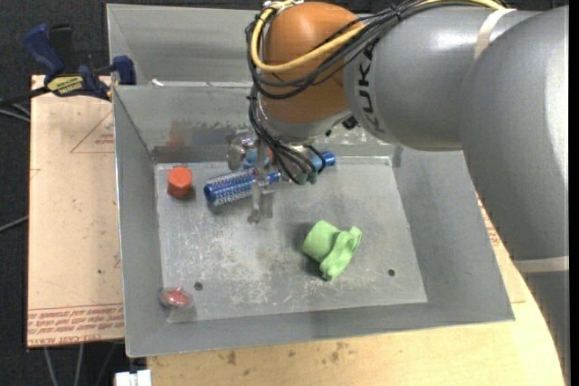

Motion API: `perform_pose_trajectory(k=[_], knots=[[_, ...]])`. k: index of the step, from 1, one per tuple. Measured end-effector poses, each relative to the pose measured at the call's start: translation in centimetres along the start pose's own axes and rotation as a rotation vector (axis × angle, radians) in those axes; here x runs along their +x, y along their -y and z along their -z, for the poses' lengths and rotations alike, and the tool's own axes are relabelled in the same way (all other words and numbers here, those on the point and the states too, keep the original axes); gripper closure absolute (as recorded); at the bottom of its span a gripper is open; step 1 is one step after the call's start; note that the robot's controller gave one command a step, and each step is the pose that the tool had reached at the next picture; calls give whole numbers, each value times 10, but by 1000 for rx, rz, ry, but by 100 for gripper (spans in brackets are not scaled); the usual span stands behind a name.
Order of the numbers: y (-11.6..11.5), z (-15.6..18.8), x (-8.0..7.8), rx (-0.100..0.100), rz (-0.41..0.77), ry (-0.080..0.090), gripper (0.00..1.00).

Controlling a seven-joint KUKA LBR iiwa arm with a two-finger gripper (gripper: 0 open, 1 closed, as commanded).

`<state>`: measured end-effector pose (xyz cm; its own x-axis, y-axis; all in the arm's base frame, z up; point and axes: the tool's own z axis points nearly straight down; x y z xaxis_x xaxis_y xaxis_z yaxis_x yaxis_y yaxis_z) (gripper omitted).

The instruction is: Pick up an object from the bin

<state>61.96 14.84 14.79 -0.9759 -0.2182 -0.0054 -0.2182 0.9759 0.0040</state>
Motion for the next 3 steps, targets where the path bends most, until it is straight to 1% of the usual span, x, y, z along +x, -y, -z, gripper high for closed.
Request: perform_pose_trajectory(k=[1,2,3], knots=[[56,-81,-3,3,58,-5,0],[53,-78,-4,2,60,-4,100],[7,38,1,1,65,4,100]])
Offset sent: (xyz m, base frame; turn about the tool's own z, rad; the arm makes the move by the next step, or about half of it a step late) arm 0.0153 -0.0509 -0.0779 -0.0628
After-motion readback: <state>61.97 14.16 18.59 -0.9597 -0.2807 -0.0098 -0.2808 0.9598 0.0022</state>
